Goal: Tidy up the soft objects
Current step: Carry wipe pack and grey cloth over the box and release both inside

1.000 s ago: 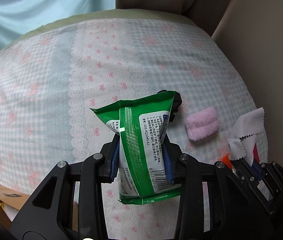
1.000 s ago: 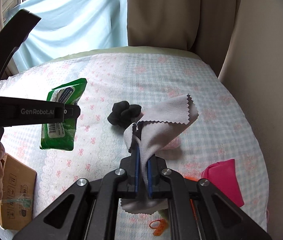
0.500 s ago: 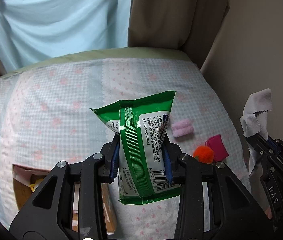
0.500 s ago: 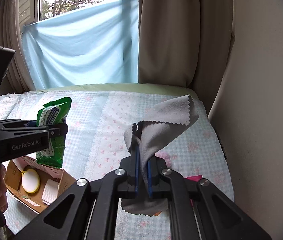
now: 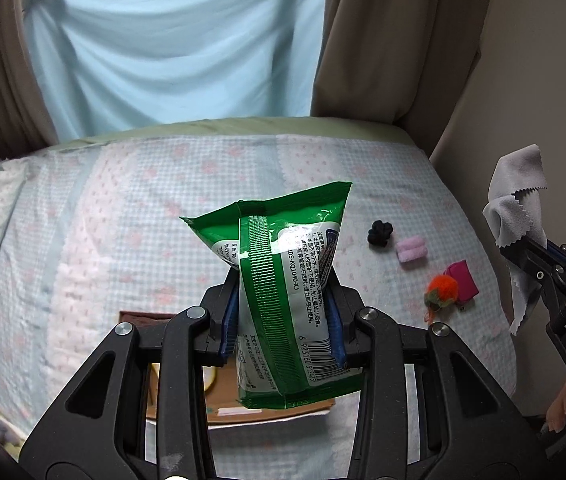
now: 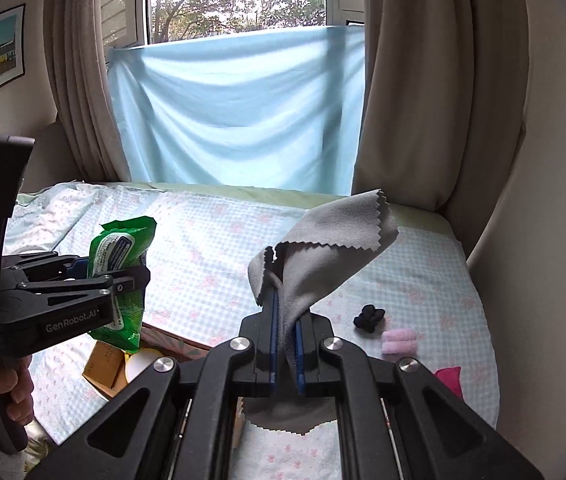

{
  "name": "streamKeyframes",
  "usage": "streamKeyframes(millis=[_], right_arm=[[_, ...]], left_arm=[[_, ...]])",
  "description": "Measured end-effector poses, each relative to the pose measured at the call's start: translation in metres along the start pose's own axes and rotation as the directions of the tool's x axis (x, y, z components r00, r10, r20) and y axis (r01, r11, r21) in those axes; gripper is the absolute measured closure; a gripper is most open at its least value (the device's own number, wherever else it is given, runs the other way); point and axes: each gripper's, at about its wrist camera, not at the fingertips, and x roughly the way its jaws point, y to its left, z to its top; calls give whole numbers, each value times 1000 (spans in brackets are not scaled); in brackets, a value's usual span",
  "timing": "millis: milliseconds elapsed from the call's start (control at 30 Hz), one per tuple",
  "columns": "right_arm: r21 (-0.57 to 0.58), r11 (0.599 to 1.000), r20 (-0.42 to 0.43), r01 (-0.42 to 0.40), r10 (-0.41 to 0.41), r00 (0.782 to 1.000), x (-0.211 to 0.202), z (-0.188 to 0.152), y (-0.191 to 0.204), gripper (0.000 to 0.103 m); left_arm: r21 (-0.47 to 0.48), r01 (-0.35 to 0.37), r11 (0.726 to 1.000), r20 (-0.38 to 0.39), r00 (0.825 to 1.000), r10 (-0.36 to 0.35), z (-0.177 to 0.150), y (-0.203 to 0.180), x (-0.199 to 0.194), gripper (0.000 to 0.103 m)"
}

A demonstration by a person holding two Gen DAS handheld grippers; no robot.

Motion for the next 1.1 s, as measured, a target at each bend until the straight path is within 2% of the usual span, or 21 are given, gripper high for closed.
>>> streamKeyframes(millis=[133, 300, 500, 733, 933, 1100], right_arm=[[44, 998, -75, -54, 57, 996, 16, -4, 46, 97], [85, 995, -162, -55, 69, 984, 44, -15, 93, 97], [144, 989, -286, -33, 73, 955, 77, -40, 124, 97], [227, 973, -404, -26, 119, 907, 118, -69, 132, 97], [280, 960, -496, -13, 156, 854, 158, -87, 121, 97], [358, 934, -558, 10, 205, 804, 198, -107, 111, 97]], left_arm=[[17, 2, 1000, -50, 999, -1, -16, 57, -8, 70], [32, 15, 999, -137, 991, -10, -44, 120, 2, 70], [46, 43, 998, -274, 961, -29, -80, 170, 37, 70], [71, 89, 993, -397, 916, -54, -111, 186, 85, 70], [92, 138, 986, -461, 884, -81, -122, 173, 118, 70], [111, 177, 978, -522, 848, -94, -129, 163, 154, 71]])
